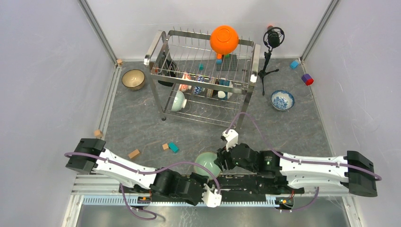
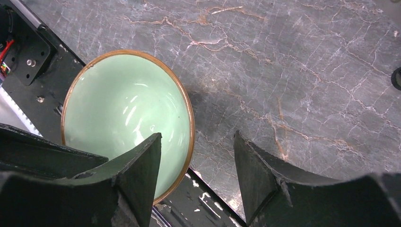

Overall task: Unload the bowls from the dish rack
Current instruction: Place the bowl with the bowl.

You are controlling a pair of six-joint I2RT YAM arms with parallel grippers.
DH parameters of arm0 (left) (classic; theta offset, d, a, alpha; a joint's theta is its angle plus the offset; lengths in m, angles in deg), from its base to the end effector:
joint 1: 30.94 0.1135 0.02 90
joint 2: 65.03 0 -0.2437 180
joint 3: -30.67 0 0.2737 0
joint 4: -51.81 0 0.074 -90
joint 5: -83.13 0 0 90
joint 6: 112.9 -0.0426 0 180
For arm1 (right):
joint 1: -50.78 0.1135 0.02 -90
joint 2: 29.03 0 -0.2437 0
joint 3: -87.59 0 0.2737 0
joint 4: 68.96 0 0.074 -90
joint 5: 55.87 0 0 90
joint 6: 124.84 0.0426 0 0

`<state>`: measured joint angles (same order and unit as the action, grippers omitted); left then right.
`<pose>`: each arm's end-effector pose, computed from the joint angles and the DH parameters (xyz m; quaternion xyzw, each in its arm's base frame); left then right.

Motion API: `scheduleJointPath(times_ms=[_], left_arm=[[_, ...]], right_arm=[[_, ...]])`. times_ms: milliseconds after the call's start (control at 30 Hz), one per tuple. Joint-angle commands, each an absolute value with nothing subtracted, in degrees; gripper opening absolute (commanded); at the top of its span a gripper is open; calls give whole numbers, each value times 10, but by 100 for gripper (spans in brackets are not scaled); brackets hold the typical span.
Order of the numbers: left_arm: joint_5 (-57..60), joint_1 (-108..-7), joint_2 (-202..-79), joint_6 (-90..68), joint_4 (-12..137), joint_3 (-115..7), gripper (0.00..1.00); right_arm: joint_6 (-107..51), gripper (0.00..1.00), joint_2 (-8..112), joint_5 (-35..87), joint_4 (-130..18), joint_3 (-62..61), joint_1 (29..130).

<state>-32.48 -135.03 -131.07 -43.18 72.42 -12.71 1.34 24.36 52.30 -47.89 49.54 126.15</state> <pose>-0.0443 -0.2523 0.1537 0.7507 0.4954 -0.1069 0.4237 0.0711 0.2199 0.1688 -0.2285 0.8543 0.2888 0.3669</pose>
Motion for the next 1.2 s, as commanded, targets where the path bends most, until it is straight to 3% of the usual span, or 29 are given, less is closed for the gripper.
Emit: scheduleJointPath(times_ms=[0, 633, 1033, 1167], left_arm=[[-363, -1360, -1292, -462, 672, -131, 2], [-377, -1366, -1267, -468, 666, -122, 2], [-382, -1366, -1273, -469, 662, -125, 2], [-385, -1365, -1277, -468, 658, -124, 2]], right_arm=[[17, 63, 259, 533, -501, 472, 1263], [23, 44, 307, 514, -519, 459, 1251], [25, 23, 312, 498, -526, 458, 1242], [26, 10, 311, 495, -526, 458, 1240]])
